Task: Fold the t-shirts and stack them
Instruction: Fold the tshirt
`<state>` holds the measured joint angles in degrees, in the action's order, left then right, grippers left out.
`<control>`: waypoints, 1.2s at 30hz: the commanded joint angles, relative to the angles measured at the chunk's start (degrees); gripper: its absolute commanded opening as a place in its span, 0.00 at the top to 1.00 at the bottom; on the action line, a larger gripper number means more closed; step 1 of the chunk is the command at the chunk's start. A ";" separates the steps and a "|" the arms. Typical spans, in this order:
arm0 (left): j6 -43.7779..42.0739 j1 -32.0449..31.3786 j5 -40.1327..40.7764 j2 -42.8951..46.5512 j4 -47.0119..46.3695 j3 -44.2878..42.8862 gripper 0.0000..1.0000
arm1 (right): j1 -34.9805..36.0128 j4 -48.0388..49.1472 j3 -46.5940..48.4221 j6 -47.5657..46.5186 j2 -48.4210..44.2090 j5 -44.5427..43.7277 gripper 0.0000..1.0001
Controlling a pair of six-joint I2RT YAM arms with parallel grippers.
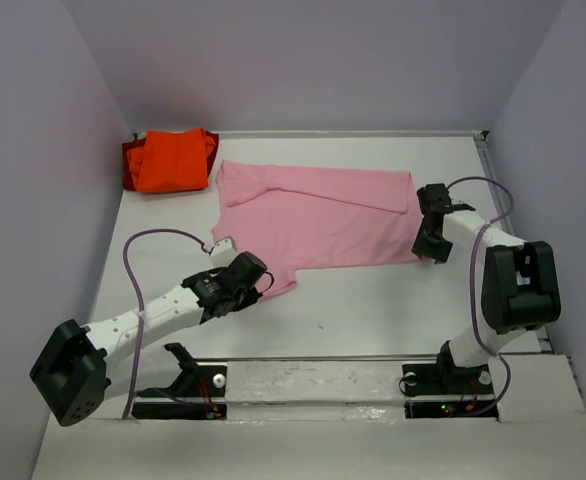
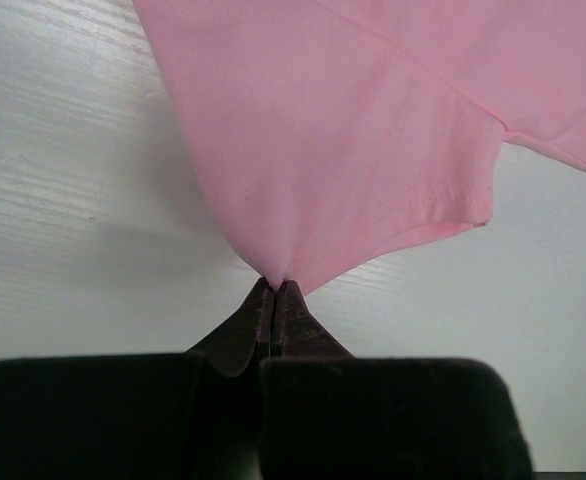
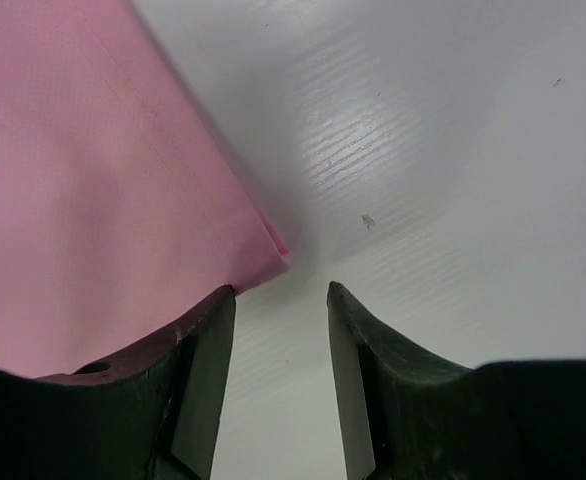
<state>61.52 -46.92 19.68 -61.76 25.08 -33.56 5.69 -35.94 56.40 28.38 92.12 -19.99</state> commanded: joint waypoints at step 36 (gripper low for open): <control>-3.77 0.51 13.54 5.16 5.42 -7.22 1.00 | -0.95 3.16 7.93 -0.96 -5.02 3.55 1.00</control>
<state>59.55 -46.83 26.17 -56.16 30.63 -37.45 5.19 -34.02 60.23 27.44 88.01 -17.93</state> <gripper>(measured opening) 0.014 0.012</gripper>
